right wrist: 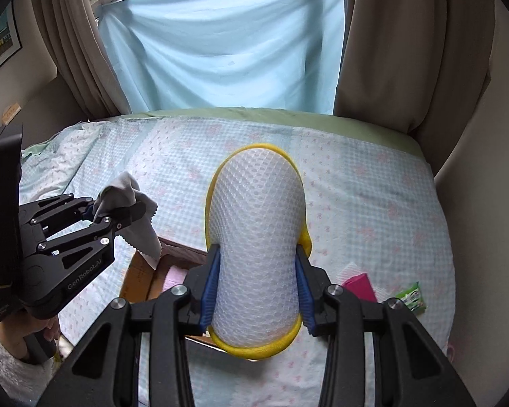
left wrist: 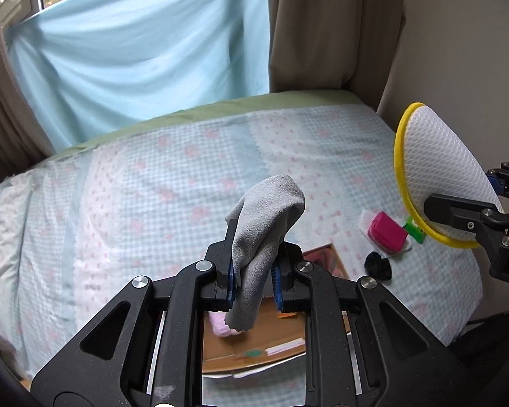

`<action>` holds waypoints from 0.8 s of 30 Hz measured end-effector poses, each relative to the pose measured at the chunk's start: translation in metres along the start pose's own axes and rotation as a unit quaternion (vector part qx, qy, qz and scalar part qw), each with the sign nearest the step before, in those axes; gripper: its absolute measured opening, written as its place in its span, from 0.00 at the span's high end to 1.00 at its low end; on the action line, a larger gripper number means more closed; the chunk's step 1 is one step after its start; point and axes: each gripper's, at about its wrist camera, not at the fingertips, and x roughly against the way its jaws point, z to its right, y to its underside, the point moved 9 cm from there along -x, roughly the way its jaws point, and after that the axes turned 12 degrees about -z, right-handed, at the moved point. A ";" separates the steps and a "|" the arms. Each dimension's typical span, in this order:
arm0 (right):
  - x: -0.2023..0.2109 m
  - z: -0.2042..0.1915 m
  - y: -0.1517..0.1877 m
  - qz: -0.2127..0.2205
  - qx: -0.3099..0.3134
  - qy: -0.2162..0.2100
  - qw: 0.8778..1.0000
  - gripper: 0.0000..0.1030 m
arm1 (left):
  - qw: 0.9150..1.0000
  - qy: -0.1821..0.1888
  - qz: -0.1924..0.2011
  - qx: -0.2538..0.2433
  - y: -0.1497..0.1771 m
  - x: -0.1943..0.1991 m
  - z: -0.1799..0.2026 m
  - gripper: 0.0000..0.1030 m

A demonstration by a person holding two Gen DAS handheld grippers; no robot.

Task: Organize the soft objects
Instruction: 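Carry the grey cloth and mesh pad into the box and release both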

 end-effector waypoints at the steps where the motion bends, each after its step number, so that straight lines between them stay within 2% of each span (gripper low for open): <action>1: -0.007 -0.011 0.002 -0.005 -0.007 -0.001 1.000 0.64 | 1.000 0.002 -0.008 -0.001 0.004 -0.003 -0.012 0.86; 7: -0.053 -0.058 0.020 -0.048 -0.044 -0.004 0.998 0.64 | 0.998 0.012 -0.066 -0.010 0.035 -0.036 -0.068 0.86; 13: -0.107 -0.074 0.044 -0.099 -0.075 -0.015 0.992 0.64 | 0.990 0.043 -0.131 -0.008 0.068 -0.090 -0.078 0.86; 15: -0.127 -0.076 0.049 -0.114 -0.090 -0.016 0.989 0.64 | 0.986 0.061 -0.158 0.000 0.081 -0.110 -0.079 0.86; 19: -0.168 -0.069 0.063 -0.148 -0.116 -0.017 0.982 0.64 | 0.975 0.074 -0.211 0.004 0.107 -0.150 -0.080 0.86; 24: -0.214 -0.069 0.082 -0.185 -0.131 -0.019 0.974 0.64 | 0.960 0.071 -0.270 -0.032 0.137 -0.197 -0.068 0.86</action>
